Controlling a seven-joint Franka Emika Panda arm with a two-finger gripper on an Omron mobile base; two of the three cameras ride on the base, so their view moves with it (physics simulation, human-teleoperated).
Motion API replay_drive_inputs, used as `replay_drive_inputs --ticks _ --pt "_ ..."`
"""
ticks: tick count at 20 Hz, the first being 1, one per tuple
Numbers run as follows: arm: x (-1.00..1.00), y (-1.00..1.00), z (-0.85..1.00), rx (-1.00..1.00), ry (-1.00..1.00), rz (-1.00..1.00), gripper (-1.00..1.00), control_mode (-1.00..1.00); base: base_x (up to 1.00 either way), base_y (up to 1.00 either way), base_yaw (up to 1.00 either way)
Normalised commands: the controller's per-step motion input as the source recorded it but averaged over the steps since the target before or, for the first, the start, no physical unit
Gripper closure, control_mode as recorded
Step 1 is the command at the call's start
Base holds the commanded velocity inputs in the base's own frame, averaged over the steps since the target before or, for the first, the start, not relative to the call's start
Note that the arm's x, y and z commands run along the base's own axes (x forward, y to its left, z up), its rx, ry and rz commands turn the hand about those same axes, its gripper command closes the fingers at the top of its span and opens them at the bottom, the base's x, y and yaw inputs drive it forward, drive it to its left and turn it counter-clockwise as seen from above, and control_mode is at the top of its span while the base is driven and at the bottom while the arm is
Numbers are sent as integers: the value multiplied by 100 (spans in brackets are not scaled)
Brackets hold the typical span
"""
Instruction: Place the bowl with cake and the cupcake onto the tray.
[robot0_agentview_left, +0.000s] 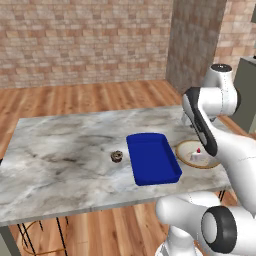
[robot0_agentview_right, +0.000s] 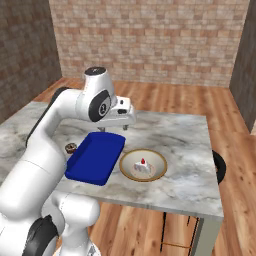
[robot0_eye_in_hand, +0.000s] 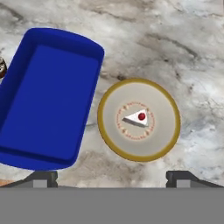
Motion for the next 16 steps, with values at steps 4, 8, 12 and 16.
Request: replay_drive_inputs --ticks 4,8,12,16 --pt "-14 -58 -14 3 0 0 -100 -100 0 0 0" --pt "-18 -54 -20 10 0 0 -100 -100 0 0 0" --pt "-17 -49 -27 13 0 -1 -100 -100 0 0 0" --pt "-7 -39 -31 8 0 -1 -100 -100 0 0 0"
